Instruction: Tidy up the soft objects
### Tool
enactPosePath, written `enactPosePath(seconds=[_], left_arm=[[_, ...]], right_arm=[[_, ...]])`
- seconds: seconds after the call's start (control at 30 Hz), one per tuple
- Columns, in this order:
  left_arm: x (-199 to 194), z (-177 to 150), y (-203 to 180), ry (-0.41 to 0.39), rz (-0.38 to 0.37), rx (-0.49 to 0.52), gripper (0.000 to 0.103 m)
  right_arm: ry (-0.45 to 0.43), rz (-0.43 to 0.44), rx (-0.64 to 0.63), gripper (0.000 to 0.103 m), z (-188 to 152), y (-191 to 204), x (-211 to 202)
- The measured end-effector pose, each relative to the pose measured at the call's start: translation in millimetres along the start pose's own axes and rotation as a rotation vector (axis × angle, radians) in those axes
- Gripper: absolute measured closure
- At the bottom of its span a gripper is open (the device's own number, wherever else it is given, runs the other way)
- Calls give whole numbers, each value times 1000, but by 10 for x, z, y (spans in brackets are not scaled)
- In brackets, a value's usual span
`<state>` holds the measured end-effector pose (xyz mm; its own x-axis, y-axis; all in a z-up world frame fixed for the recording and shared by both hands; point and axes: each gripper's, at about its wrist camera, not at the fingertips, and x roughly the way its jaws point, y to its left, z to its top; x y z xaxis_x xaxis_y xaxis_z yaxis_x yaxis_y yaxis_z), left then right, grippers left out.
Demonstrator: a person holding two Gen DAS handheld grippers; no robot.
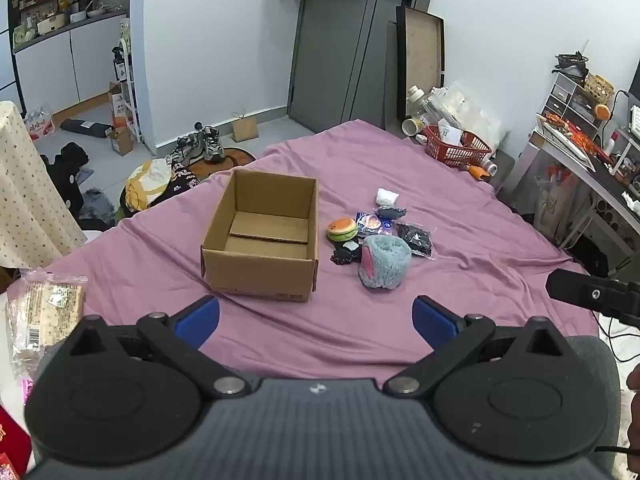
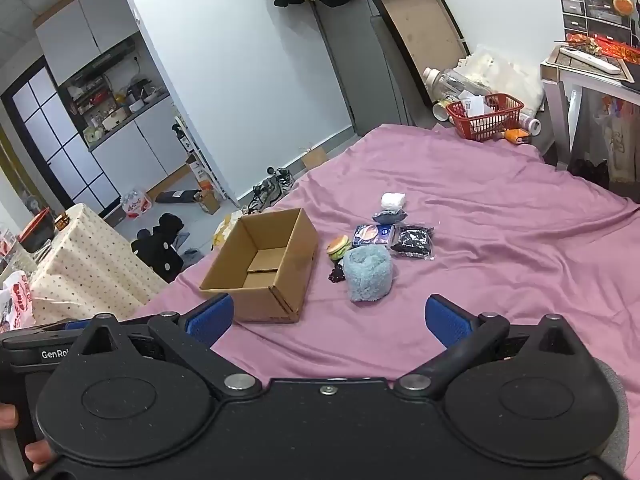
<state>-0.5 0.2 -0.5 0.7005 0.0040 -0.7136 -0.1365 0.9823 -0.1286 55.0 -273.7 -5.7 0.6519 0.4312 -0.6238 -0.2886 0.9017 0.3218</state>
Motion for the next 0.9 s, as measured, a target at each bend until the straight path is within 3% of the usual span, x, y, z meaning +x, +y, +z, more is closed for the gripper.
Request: enactPosePath(seconds=[0.23, 0.4, 0.9], left_arm=[[-55, 38, -45, -5, -2, 2, 1], [-73, 58, -63, -6, -2, 5, 1], [-111, 130, -36, -9, -3, 6, 1]], right_arm=[[-18, -2, -6, 0, 20, 25, -50], [-22, -51, -47, 0, 20, 80, -49], [-12, -35, -78, 0, 48, 172, -60]])
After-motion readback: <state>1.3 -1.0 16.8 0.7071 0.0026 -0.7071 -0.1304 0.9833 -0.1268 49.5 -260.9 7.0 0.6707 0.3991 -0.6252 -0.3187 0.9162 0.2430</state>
